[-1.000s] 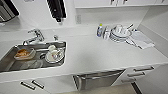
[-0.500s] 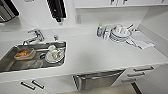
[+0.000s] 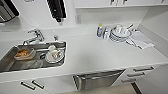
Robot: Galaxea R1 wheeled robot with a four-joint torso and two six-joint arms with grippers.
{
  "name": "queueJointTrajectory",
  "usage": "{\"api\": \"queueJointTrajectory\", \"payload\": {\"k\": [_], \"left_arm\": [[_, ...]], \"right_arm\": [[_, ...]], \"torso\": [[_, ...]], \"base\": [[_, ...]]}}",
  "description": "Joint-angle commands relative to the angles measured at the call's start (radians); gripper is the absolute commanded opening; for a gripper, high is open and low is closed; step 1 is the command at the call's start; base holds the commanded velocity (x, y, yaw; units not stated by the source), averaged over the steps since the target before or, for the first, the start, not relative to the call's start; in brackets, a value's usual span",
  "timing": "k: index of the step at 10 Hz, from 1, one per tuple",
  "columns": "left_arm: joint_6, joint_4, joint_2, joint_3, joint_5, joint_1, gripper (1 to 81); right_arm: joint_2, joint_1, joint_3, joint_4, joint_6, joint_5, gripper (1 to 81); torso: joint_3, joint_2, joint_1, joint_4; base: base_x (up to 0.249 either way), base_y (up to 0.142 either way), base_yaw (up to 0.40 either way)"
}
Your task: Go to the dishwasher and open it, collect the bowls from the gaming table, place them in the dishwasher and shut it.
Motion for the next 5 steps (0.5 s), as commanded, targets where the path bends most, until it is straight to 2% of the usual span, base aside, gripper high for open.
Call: {"api": "queueJointTrajectory", "payload": {"k": [1,3,5], "left_arm": [[-0.004,-0.006,-0.013,0.001,0.055,0.010,81.1],[-0.004,-0.009,-0.012,-0.002,0.057,0.012,81.1],[-0.004,-0.058,-0.012,-0.002,0.057,0.012,81.1]], "right_arm": [[0.150,-0.093,-0.166,-0.053,-0.006,0.020,81.1],[0.192,-0.096,-0.212,-0.053,-0.008,0.014,81.1],[0.207,-0.096,-0.218,-0.054,-0.009,0.013,81.1]], "torso": [[0.000,0.000,0.000,0.000],[0.000,0.000,0.000,0.000],[0.000,0.000,0.000,0.000]], "base": [[0.000,0.000,0.000],[0.000,0.000,0.000],[0.000,0.000,0.000]]}}
